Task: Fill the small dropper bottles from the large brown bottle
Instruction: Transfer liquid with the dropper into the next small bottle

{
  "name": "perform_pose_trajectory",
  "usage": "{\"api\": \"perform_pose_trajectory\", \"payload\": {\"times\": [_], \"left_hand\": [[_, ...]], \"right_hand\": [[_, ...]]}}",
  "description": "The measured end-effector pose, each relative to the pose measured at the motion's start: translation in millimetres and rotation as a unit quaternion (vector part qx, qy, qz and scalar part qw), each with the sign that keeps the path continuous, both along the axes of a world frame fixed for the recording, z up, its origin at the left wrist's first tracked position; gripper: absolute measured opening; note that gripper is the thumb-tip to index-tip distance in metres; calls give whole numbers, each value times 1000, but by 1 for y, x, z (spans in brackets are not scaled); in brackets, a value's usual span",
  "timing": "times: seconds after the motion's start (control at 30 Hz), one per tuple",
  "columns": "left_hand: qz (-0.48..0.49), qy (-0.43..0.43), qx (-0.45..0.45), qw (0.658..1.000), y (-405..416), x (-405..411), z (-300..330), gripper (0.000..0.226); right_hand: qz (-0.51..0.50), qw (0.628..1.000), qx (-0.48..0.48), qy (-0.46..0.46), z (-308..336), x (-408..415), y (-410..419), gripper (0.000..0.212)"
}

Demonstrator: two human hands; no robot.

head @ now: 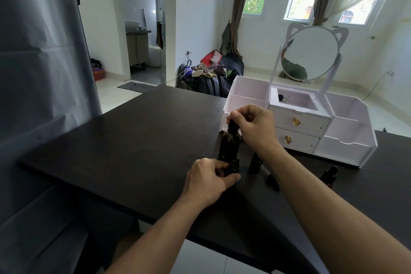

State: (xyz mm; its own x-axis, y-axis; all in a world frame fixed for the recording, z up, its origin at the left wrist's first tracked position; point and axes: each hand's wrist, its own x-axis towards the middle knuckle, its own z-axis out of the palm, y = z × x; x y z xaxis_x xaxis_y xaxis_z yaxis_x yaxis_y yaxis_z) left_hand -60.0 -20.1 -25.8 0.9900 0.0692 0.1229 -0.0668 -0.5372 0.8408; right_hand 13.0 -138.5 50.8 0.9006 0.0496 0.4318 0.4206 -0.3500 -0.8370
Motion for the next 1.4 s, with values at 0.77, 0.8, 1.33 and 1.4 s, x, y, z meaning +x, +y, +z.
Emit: {"api": "perform_pose_trajectory", "payload": {"times": [0.77, 0.8, 1.33, 1.4], "left_hand": [[-2, -32, 35, 999, 0, -1, 2, 32], [-1, -33, 33, 999, 0, -1, 2, 32], [7, -21, 32, 999, -2, -1, 2, 30], [6, -21, 32, 999, -2, -1, 2, 32]], "right_hand": [[-48, 990, 25, -133, 80, -17, -13, 20], [-44, 991, 16, -125, 80, -20, -13, 19], [-6, 997, -46, -57, 37, -42, -21, 11], [-2, 998, -45, -51, 33, -43, -20, 10]]}}
